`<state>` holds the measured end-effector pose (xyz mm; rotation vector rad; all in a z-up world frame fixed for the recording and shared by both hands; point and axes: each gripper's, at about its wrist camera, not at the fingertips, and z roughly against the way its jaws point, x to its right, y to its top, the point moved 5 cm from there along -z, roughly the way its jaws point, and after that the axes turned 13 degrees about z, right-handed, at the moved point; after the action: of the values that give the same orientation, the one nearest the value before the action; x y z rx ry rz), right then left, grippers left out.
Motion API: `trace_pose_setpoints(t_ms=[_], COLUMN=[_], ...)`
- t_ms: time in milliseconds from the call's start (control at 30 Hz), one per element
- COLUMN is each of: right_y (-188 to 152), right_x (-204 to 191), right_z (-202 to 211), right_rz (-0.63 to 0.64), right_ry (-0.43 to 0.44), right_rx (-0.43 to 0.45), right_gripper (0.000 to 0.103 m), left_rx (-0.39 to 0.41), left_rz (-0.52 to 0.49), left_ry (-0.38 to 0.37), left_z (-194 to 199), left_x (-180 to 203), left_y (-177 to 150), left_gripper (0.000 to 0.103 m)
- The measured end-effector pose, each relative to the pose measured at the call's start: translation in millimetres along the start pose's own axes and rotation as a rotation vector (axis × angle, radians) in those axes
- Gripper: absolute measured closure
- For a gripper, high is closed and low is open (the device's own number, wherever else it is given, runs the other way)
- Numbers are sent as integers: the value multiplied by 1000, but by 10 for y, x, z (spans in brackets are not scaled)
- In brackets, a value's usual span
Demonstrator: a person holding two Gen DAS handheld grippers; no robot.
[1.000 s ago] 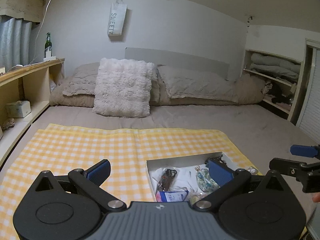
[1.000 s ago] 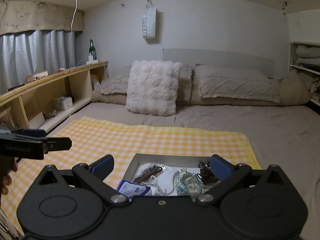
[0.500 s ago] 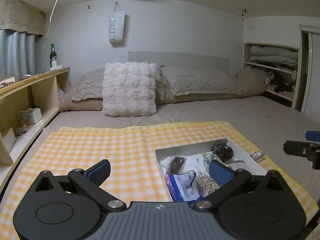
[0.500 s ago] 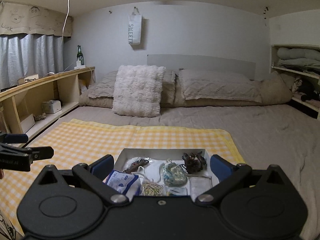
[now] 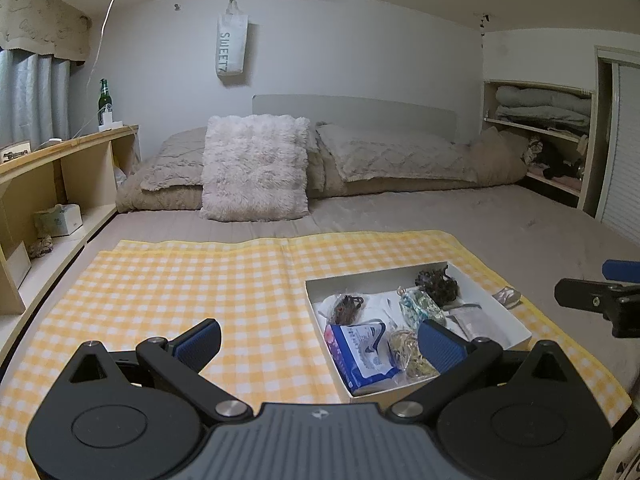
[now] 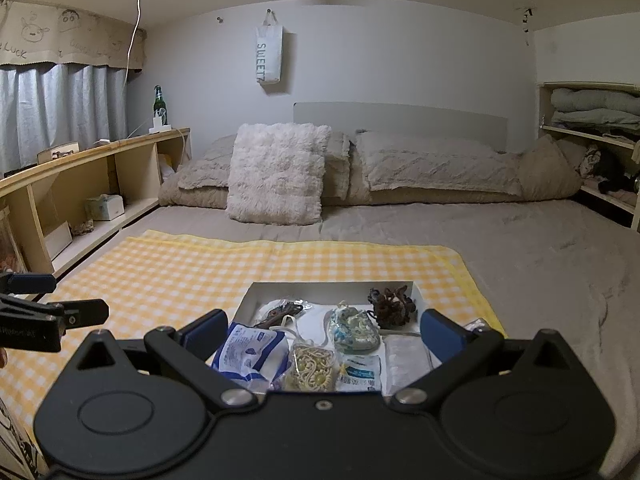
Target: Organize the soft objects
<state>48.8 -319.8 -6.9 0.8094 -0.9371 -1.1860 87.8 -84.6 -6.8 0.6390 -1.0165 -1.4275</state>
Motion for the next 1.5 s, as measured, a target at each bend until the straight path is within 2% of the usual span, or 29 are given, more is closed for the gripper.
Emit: trace_pose_setpoints(t_ms=[1500], right_y=[-24], right_x=[-43], right_z=[9], right_rz=[18], right_ry=[0], right_rx=[-13], right_gripper=[0], left_rx=[-10], left_rz=[-4], left_ry=[3], left_z=[5], left_x=[1], left_y=[-19], left_gripper=[0])
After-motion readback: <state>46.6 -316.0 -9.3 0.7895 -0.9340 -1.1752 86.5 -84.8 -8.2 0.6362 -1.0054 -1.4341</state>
